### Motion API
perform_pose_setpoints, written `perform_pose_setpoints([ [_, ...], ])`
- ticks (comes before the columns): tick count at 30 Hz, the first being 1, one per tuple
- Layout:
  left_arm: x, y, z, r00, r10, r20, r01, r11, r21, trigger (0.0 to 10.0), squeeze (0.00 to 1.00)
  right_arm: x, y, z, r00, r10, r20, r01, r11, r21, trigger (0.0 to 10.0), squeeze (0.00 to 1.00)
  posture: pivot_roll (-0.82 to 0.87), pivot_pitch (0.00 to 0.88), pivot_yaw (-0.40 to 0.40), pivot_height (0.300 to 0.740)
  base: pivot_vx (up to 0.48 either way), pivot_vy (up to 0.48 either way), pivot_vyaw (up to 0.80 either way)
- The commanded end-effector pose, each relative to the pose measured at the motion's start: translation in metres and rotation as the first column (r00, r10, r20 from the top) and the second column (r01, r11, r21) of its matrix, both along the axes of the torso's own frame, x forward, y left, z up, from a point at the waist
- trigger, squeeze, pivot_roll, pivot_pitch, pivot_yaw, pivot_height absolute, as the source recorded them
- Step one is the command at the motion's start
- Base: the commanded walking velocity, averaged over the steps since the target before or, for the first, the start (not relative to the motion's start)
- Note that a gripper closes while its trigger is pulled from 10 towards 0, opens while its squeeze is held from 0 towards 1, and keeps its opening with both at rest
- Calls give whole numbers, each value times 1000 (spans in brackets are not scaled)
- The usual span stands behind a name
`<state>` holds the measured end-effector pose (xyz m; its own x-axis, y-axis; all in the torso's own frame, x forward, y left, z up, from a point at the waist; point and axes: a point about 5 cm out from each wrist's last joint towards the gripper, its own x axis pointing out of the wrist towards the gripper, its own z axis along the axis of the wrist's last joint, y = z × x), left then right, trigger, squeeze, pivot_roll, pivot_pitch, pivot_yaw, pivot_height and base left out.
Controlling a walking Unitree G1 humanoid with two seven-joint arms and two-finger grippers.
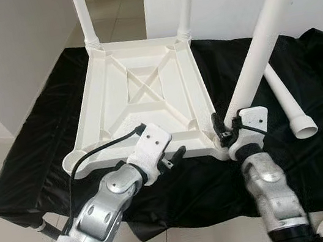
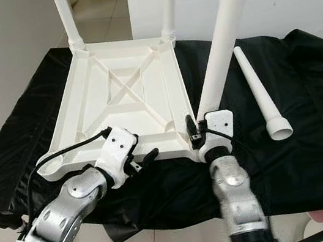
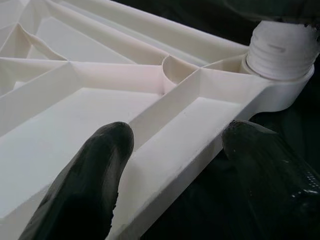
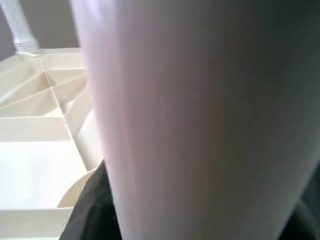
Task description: Building children table
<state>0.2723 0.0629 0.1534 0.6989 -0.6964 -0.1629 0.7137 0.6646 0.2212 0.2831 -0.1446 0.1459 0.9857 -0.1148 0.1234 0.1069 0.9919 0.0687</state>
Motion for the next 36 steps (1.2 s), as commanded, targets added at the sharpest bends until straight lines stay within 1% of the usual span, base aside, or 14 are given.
perform_pose_setpoints([
  [1, -11, -7, -4, 984, -174, -43, 175, 984, 15, 10000, 0, -5, -7, -17, 989, -106, -99, 107, 994, 5, 10000, 0, -28, 47, -20, 740, 0, 0, 0],
  [7, -16, -6, -4, 982, -183, -42, 184, 983, 15, 10000, 0, -6, -2, -12, 989, -125, -79, 125, 992, 6, 10000, 0, -29, 44, -19, 740, 0, 0, 0],
  [10, -23, -2, -5, 965, -245, -94, 244, 969, -27, 10000, 0, -5, -9, -12, 985, -154, -83, 154, 988, -4, 10000, 0, -26, 41, -18, 740, 0, 0, 0],
  [11, -33, 2, -5, 942, -317, -113, 313, 948, -50, 10000, 0, -5, -13, -10, 982, -171, -79, 171, 985, -11, 10000, 0, -28, 41, -15, 740, 0, 0, 0],
  [13, -36, 3, -4, 934, -337, -122, 332, 941, -59, 10000, 0, -5, -13, -9, 981, -177, -74, 177, 984, -9, 10000, 0, -27, 40, -14, 740, 0, 0, 0],
  [14, -41, 6, -4, 922, -363, -136, 356, 932, -68, 10000, 0, -6, -13, -8, 982, -177, -66, 177, 984, -8, 10000, 878, -27, 40, -14, 740, 0, 0, 0],
  [15, -45, 8, -4, 912, -384, -143, 378, 923, -70, 10000, 0, -6, -13, -7, 985, -161, -59, 162, 987, 5, 10000, 1000, -27, 40, -14, 740, 0, 0, 0],
  [21, -54, 19, -3, 877, -442, -191, 438, 897, -65, 10000, 0, -7, -12, -5, 986, -157, -49, 157, 987, 10, 10000, 1000, -33, 41, -5, 740, 0, 0, 0],
  [26, -55, 23, -3, 867, -455, -204, 453, 890, -58, 10000, 0, -7, -13, -5, 985, -166, -46, 166, 986, -1, 10000, 1000, -34, 41, -5, 740, 0, 0, 0],
  [27, -57, 28, -3, 858, -465, -218, 464, 884, -58, 10000, 0, -7, -12, -5, 987, -153, -48, 153, 988, -2, 10000, 0, -37, 41, 0, 740, 0, 0, 0],
  [29, -59, 34, -4, 851, -470, -235, 474, 879, -45, 10000, 0, -7, -11, -5, 988, -143, -49, 143, 990, -3, 10000, 0, -34, 40, 2, 740, 0, 0, 0],
  [31, -59, 51, -11, 843, -455, -288, 477, 879, 8, 10000, 0, -6, -10, -7, 990, -127, -61, 126, 992, -7, 10000, 0, -31, 39, 3, 740, 0, 0, 0],
  [34, -60, 58, -14, 838, -445, -315, 475, 880, 21, 10000, 0, -5, -9, -8, 990, -124, -64, 124, 992, -7, 10000, 0, -31, 39, 3, 740, 0, 0, 0],
  [36, -60, 69, -18, 827, -432, -360, 474, 880, 33, 10000, 0, -4, -8, -9, 991, -118, -68, 118, 993, -11, 10000, 0, -23, 39, 3, 740, 0, 0, 0],
])
